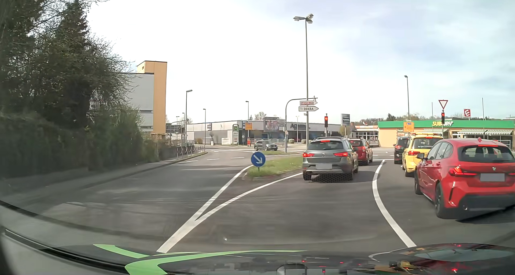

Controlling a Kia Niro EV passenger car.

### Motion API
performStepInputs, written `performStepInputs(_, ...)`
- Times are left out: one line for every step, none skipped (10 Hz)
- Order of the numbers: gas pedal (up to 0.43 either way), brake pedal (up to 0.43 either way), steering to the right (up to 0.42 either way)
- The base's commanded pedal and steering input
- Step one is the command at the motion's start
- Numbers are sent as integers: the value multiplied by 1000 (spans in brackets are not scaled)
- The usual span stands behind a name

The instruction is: Follow the waypoints while adhering to traffic rules and regulations

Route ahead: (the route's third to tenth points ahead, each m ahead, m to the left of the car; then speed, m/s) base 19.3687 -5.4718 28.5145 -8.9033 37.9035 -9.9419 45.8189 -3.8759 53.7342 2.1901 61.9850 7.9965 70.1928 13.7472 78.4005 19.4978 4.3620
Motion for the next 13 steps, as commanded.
performStepInputs(0, 262, 65)
performStepInputs(0, 262, 73)
performStepInputs(0, 256, 83)
performStepInputs(0, 256, 91)
performStepInputs(0, 256, 99)
performStepInputs(0, 256, 101)
performStepInputs(0, 256, 101)
performStepInputs(0, 256, 102)
performStepInputs(0, 256, 109)
performStepInputs(0, 256, 116)
performStepInputs(0, 256, 123)
performStepInputs(0, 250, 130)
performStepInputs(0, 250, 138)
